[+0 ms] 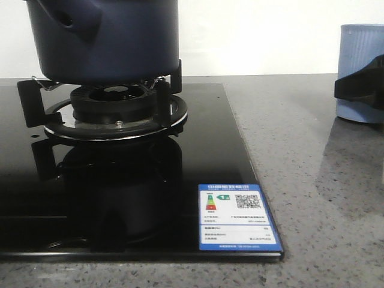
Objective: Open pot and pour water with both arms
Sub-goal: 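Lower the cup back onto the counter and open the right gripper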
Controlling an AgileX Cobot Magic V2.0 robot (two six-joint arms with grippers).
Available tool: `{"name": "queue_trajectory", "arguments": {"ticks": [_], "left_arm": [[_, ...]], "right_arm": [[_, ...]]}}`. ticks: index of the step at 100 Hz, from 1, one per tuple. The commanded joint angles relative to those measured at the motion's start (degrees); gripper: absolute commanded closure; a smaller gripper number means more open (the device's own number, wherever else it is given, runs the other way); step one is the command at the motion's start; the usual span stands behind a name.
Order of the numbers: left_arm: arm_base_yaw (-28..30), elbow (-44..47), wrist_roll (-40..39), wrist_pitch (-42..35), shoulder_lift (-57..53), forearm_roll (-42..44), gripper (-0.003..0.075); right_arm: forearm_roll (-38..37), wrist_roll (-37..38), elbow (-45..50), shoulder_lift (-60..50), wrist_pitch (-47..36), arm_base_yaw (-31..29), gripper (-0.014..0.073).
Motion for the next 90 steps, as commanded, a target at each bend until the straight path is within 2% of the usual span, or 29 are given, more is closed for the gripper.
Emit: {"name": "queue_trajectory", "arguments": {"ticks": [1, 18, 35, 40, 70, 90], "left_arm": [[0.16, -2.11, -0.17, -6.63, -1.61, 0.02, 0.0362], [0.16, -2.11, -0.17, -6.63, -1.61, 0.02, 0.0362], [0.16, -2.11, -0.17, -6.63, -1.61, 0.02, 0.0362], [0.16, -2.11, -0.17, -6.63, -1.61, 0.02, 0.0362], [0.16, -2.11, -0.17, -6.74, -1.61, 0.02, 0.0362], [0.16, -2.11, -0.17, -6.96, -1.61, 0.02, 0.0362]], "right_arm": [[1.23, -0.71, -1.46, -0.93, -4.91, -0.41, 0.0253], [0.99, -0.71, -1.46, -0.93, -4.91, -0.41, 0.0216], [0.59, -0.47, -1.46, -0.93, -3.96, -0.41, -0.0022], [0.44, 0.07, -1.46, -1.29, -2.13, -0.41, -0.0062], [-1.58, 1.16, 2.29, -10.11, -0.59, -0.41, -0.0062], [-1.58, 1.88, 5.04, -21.33, 8.66, -0.41, -0.0062]]}}
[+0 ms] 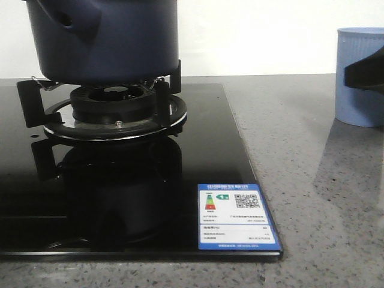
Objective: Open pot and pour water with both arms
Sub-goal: 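Lower the cup back onto the counter and open the right gripper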
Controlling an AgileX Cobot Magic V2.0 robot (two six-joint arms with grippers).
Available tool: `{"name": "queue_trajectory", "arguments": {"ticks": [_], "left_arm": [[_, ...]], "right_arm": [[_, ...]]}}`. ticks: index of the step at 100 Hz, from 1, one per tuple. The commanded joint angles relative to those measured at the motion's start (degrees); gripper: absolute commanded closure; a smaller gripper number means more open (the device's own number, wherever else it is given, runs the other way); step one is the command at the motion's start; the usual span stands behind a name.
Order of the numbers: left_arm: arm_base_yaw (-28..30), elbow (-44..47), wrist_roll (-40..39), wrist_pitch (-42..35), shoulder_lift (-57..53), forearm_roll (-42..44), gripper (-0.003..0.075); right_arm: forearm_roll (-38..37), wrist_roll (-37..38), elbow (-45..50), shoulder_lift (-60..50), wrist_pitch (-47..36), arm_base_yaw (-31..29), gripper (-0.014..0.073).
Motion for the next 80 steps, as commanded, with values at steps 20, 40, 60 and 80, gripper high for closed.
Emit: {"name": "queue_trajectory", "arguments": {"ticks": [20, 40, 60, 80], "left_arm": [[-0.25, -2.11, -0.17, -6.88, -1.61, 0.02, 0.0362], [-5.17, -2.11, -0.17, -7.39, -1.11, 0.02, 0.0362], [-10.50, -2.11, -0.17, -10.18, 2.47, 0.02, 0.0362], [-13.41, -2.11, -0.17, -12.50, 6.64, 0.02, 0.0361]], "right_arm": [[0.62, 7.61, 0.07, -18.98, 13.65, -0.41, -0.0062], [0.62, 11.45, 0.07, -30.57, 23.91, -0.41, -0.0062], [0.62, 12.97, 0.07, -37.06, 30.09, -0.41, -0.0062], [0.62, 13.50, 0.07, -39.82, 33.23, -0.18, -0.0062]]}}
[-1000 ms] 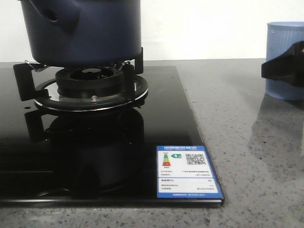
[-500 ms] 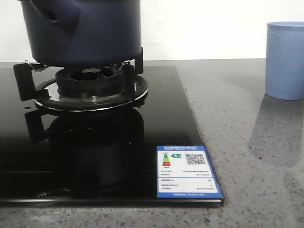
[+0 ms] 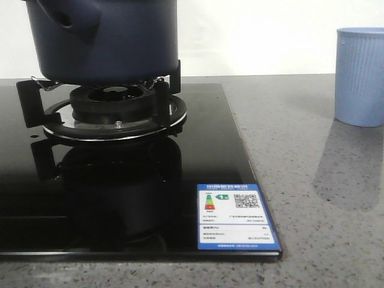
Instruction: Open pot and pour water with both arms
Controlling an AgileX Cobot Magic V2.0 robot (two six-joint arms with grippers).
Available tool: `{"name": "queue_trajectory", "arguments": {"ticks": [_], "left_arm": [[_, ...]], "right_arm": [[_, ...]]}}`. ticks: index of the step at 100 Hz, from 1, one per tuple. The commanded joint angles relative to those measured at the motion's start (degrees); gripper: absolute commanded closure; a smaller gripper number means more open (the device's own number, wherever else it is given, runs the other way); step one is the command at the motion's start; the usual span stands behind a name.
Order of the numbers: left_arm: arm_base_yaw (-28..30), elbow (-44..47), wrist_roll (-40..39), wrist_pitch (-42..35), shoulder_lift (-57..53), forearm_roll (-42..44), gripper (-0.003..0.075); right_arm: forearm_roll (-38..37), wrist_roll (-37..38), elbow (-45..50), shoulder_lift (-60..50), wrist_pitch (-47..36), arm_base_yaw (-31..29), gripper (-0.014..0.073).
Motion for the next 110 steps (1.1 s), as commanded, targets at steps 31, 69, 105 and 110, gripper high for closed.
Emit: {"name": "queue_trajectory", "arguments": {"ticks": [31, 69, 105, 110], "left_arm": [[-2.68, -2.11, -0.17, -9.77, 5.58, 0.02, 0.0362], [-2.58, -2.11, -0.17, -9.77, 7.24, 0.02, 0.0362], [-0.34, -2.11, -0.17, -8.65, 7.24, -2.31, 0.0361], [-0.34, -2.11, -0.17, -8.56, 7.24, -2.31, 0.0361]], "right_arm": [[0.24, 0.50, -1.47, -1.17, -1.71, -0.18, -0.0062], [0.24, 0.50, -1.47, -1.17, -1.71, -0.18, -0.0062], [0.24, 0.50, -1.47, -1.17, -1.71, -0.18, -0.0062], [0.24, 0.53, -1.47, -1.17, -1.71, -0.18, -0.0062]]}}
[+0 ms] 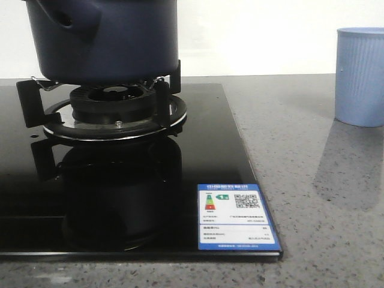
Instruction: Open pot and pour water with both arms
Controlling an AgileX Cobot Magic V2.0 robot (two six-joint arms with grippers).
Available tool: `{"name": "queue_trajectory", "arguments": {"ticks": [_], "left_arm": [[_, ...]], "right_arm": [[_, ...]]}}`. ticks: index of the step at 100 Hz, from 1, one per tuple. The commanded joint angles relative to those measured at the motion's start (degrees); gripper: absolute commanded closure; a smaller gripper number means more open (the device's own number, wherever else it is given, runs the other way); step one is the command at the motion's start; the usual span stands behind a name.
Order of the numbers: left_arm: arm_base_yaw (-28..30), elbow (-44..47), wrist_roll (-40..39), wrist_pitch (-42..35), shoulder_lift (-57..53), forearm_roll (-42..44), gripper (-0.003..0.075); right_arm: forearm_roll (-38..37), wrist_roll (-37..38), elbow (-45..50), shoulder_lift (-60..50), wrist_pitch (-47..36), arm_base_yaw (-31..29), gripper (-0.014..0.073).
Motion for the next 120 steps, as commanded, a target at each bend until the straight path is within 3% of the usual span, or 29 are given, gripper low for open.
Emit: {"name": "queue_trajectory", "arguments": {"ticks": [1, 120], "left_arm": [[0.05, -2.11, -0.17, -5.87, -2.00, -0.42, 0.0361], [-1.30, -2.11, -0.50, -0.66, -1.40, -2.13, 0.0361]], "right_arm": [[-0.08, 0.03, -1.57, 0.03, -3.00, -0.18, -0.0062], [-0.08, 0.03, -1.57, 0.03, -3.00, -0.18, -0.0062]]}}
